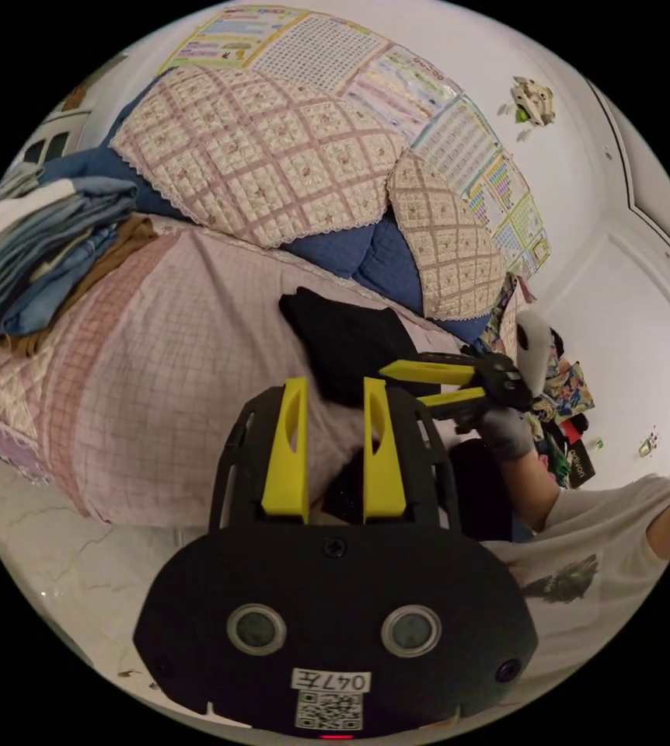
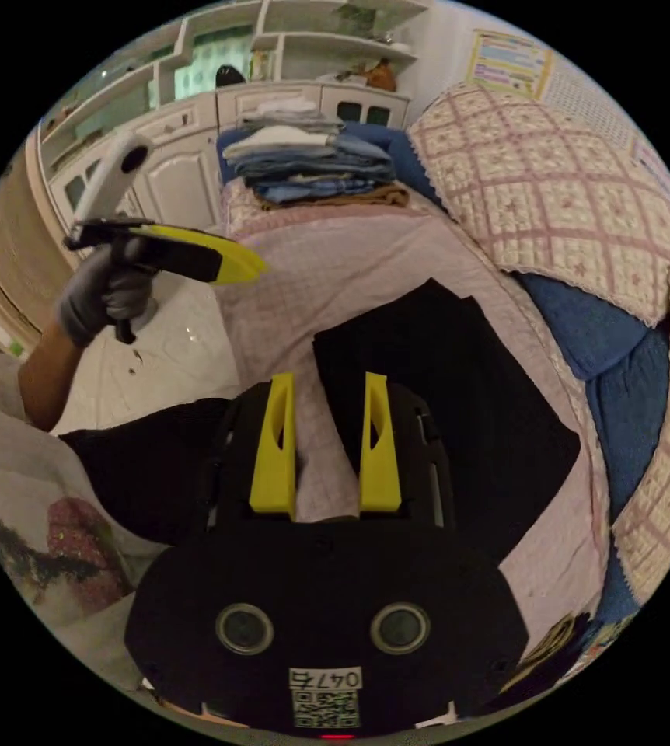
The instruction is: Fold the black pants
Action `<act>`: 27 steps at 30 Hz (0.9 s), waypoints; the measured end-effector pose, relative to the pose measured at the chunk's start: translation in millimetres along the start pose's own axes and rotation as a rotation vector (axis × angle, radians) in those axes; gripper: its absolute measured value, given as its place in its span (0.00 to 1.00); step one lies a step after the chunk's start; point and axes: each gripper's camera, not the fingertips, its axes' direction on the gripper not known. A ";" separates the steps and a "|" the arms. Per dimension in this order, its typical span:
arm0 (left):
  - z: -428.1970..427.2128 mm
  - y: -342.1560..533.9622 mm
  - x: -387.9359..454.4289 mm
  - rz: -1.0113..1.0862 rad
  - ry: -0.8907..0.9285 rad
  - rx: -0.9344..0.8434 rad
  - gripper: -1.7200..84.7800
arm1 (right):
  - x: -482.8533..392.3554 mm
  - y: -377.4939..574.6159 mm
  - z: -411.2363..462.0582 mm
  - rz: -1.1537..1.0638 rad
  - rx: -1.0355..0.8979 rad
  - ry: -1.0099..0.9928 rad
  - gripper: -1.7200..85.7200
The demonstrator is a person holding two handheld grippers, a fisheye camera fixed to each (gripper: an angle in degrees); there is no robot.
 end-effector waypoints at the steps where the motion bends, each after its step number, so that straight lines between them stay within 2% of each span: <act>1: 0.8 -0.3 -2.2 -0.009 0.009 -0.004 0.14 | -0.9 -5.2 12.6 -0.018 -0.061 0.025 0.12; 8: 17.9 -9.9 -11.8 -0.034 0.025 -0.028 0.11 | 14.4 12.4 18.4 -0.053 -0.096 0.119 0.07; 12: 29.2 -25.6 0.8 -0.009 0.051 -0.054 0.11 | 43.9 32.9 -9.2 0.029 0.008 0.032 0.02; 15: 31.8 -36.2 13.0 0.004 0.031 -0.063 0.11 | 86.5 62.4 -51.4 0.179 0.166 0.005 0.02; 20: 38.2 -58.8 35.3 0.025 0.034 -0.068 0.11 | 187.4 177.0 -141.3 0.614 0.497 0.066 0.01; 22: 42.5 -70.8 48.0 0.049 0.014 -0.067 0.11 | 207.0 224.3 -163.9 0.737 0.546 0.159 0.01; 27: 71.2 -119.6 80.3 0.093 -0.100 -0.059 0.14 | 233.1 341.2 -190.3 1.039 0.480 0.366 0.01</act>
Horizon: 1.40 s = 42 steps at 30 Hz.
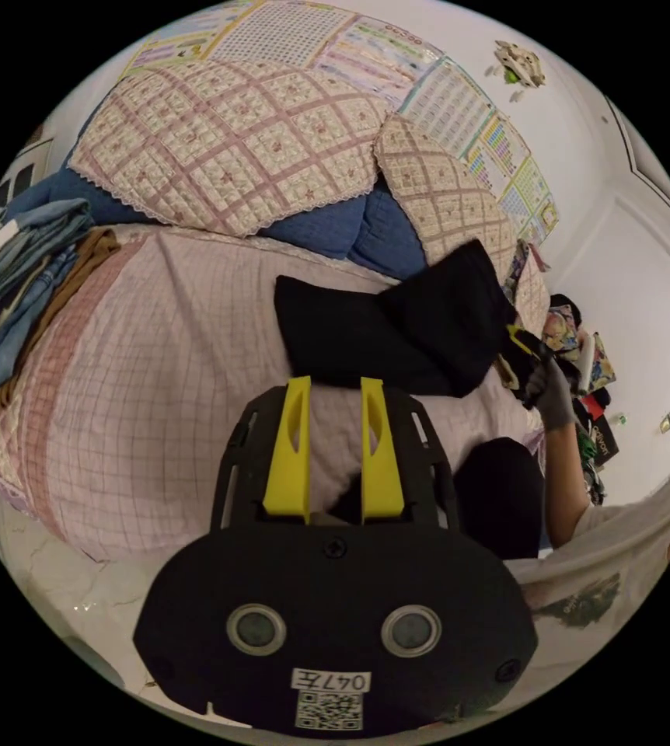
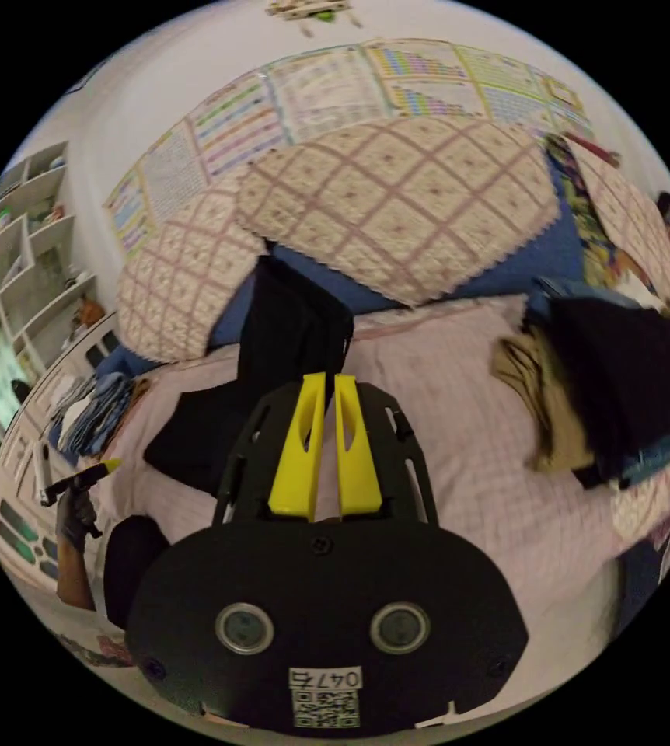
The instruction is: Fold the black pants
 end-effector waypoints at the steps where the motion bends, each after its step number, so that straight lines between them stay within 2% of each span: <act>1: 4.3 -6.8 0.6 -0.005 -0.011 0.001 0.14 | 26.5 7.6 -0.8 0.072 -0.028 0.045 0.01; 5: 53.5 -53.6 7.5 -0.009 -0.005 -0.101 0.15 | 93.7 30.4 2.7 0.232 -0.121 0.092 0.01; 10: 97.0 -85.1 40.8 0.022 -0.089 -0.213 0.13 | 130.7 36.6 -8.4 0.312 -0.072 0.012 0.03; 15: 103.6 -111.1 95.3 0.127 -0.102 -0.171 0.06 | 157.1 28.1 -12.3 0.420 -0.003 -0.152 0.13; 20: 75.8 -153.2 155.3 0.253 -0.114 -0.062 0.05 | 156.0 -7.5 -5.1 0.341 -0.093 -0.009 0.02; 24: 35.4 -171.3 205.0 0.321 -0.171 0.005 0.05 | 129.3 -26.3 -34.8 0.186 0.011 0.102 0.02; 26: 29.4 -163.0 214.4 0.311 -0.213 -0.023 0.05 | 112.2 -20.4 -51.5 0.110 0.030 0.204 0.01; 28: 46.0 -146.3 213.3 0.289 -0.253 -0.136 0.07 | 106.9 -5.0 -55.2 0.101 0.007 0.248 0.02; 31: 86.0 -109.9 196.5 0.190 -0.273 -0.278 0.11 | 109.1 24.0 -45.6 0.150 -0.085 0.255 0.02; 34: 79.2 -95.7 211.2 0.148 -0.279 -0.212 0.14 | 117.3 39.3 -48.0 0.267 -0.077 0.200 0.09; 35: 72.4 -96.5 231.4 0.184 -0.271 -0.167 0.14 | 116.2 40.5 -56.0 0.309 -0.047 0.229 0.15; 37: 70.8 -100.6 272.1 0.268 -0.210 -0.123 0.14 | 99.9 36.4 -73.3 0.285 0.024 0.271 0.15; 39: 96.6 -104.9 338.9 0.434 -0.076 -0.147 0.15 | 62.9 24.7 -87.7 0.124 0.108 0.206 0.11; 41: 131.0 -102.2 385.9 0.555 -0.028 -0.201 0.16 | 4.7 1.1 -80.3 -0.127 0.064 -0.085 0.08; 42: 155.5 -98.5 410.7 0.613 -0.037 -0.239 0.17 | -10.2 -5.6 -72.9 -0.177 0.015 -0.173 0.08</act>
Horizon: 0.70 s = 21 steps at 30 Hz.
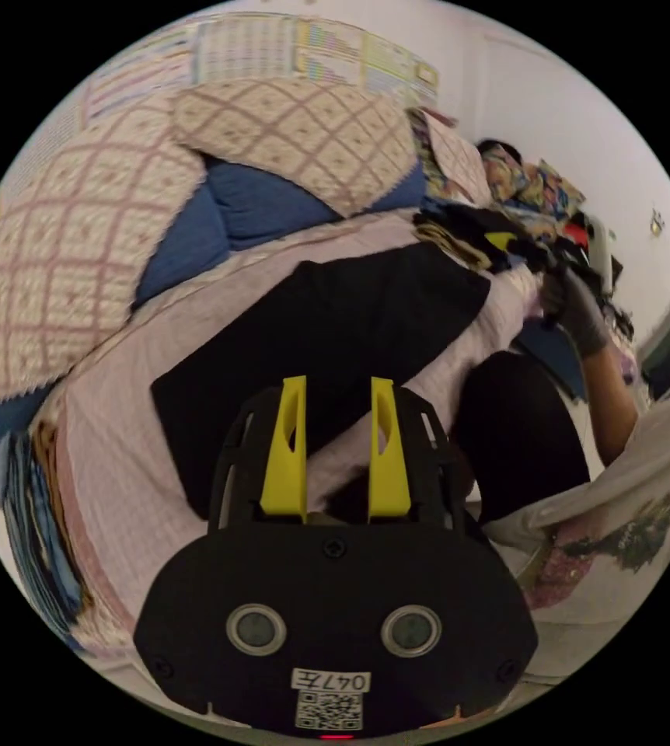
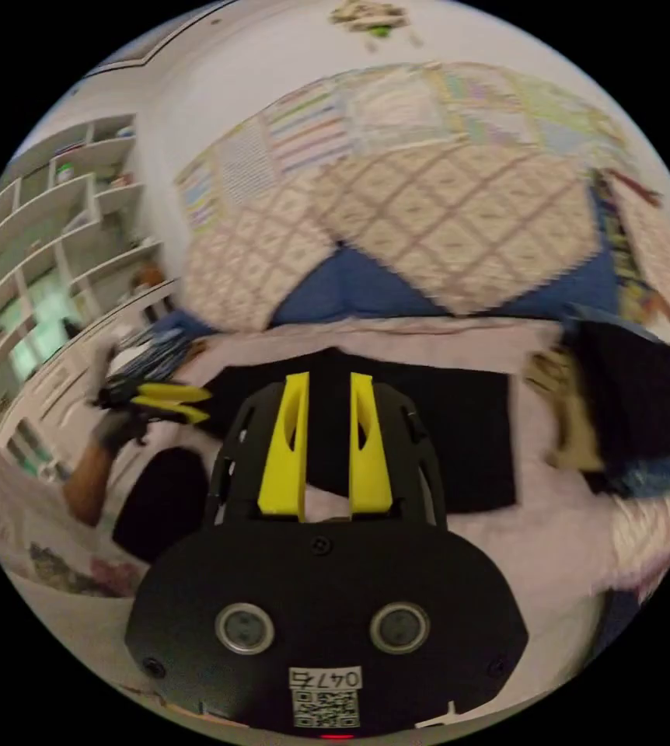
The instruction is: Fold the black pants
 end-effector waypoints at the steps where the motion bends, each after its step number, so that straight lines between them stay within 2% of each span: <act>1: 10.4 -6.6 9.2 0.022 -0.006 -0.018 0.17 | -22.4 -14.7 22.5 -0.079 -0.112 -0.140 0.08; 2: 28.6 -16.3 23.6 0.047 -0.011 -0.049 0.17 | -48.0 -25.8 48.4 -0.184 -0.243 -0.215 0.08; 5: 52.7 -25.3 44.7 0.043 0.043 -0.056 0.18 | -106.2 -32.1 106.0 -0.460 -0.523 -0.203 0.07; 11: 89.9 -11.0 69.5 0.045 0.009 -0.102 0.19 | -157.2 -15.6 165.9 -0.642 -0.784 -0.164 0.06; 13: 101.5 -2.7 72.3 0.047 0.011 -0.121 0.20 | -161.7 -10.2 166.1 -0.628 -0.771 -0.134 0.03; 18: 135.5 30.3 70.4 0.047 0.038 -0.145 0.19 | -157.6 -15.1 127.3 -0.516 -0.528 -0.172 0.01; 20: 146.1 43.9 68.3 0.037 0.015 -0.153 0.16 | -153.2 -15.8 109.3 -0.490 -0.425 -0.250 0.01; 21: 150.4 55.1 64.5 0.017 -0.010 -0.152 0.11 | -152.9 -15.1 105.1 -0.494 -0.403 -0.263 0.01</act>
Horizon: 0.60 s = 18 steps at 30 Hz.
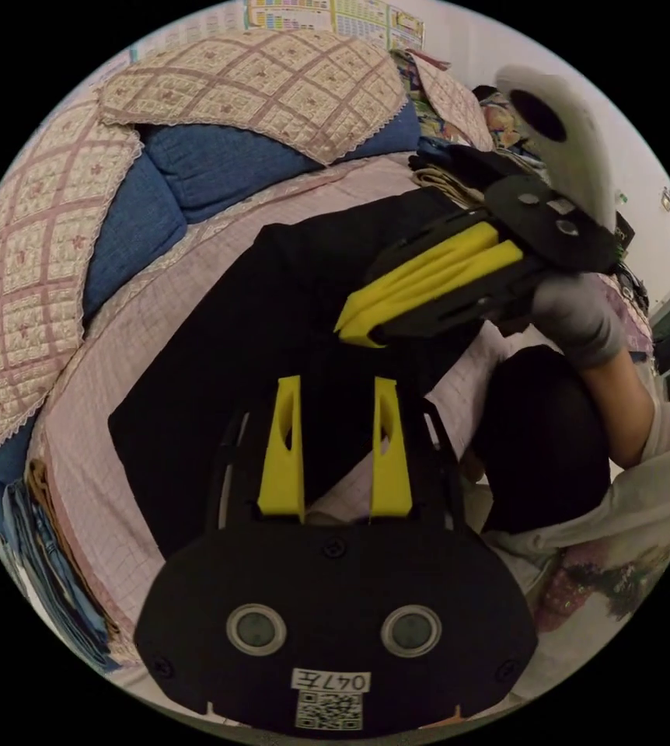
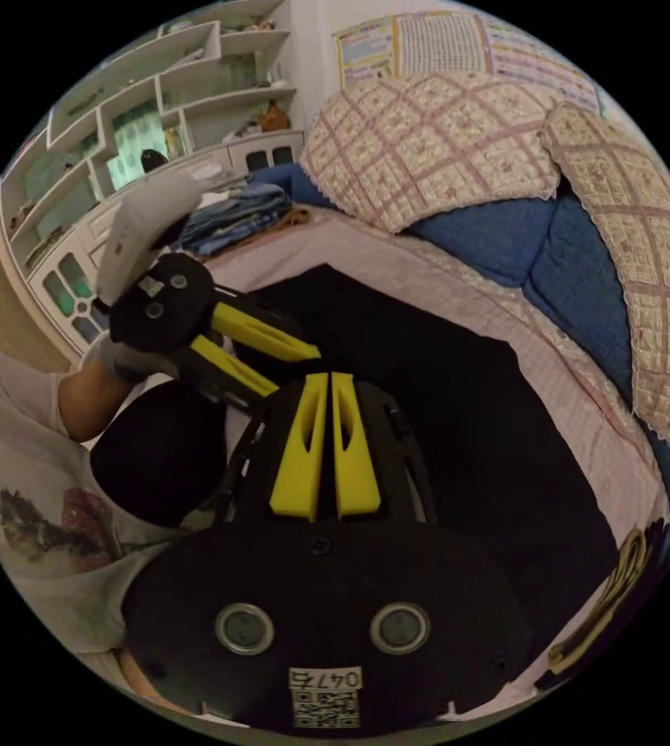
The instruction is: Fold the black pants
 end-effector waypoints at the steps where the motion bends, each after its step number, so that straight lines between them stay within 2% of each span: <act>1: 1.7 6.5 -2.7 -0.018 -0.021 0.006 0.08 | -4.0 4.1 -6.4 -0.025 0.034 0.002 0.01; 3: 2.0 41.5 -16.9 -0.077 -0.076 0.065 0.04 | -7.8 10.5 -17.0 -0.019 0.086 0.035 0.02; 7: -15.7 127.1 -76.5 -0.277 0.002 0.242 0.02 | -7.6 33.9 -56.3 0.067 0.257 0.198 0.03; 10: -53.7 237.3 -147.8 -0.498 0.005 0.433 0.02 | -5.4 57.8 -81.0 0.086 0.348 0.280 0.03; 12: -82.6 340.0 -200.3 -0.682 -0.070 0.530 0.02 | -0.1 67.8 -92.1 0.104 0.348 0.273 0.03; 15: -94.6 472.4 -251.3 -0.926 -0.199 0.559 0.02 | 9.2 80.8 -109.7 0.137 0.341 0.254 0.04; 18: -64.3 589.0 -289.1 -1.101 -0.184 0.483 0.02 | 17.6 96.8 -134.8 0.179 0.359 0.286 0.05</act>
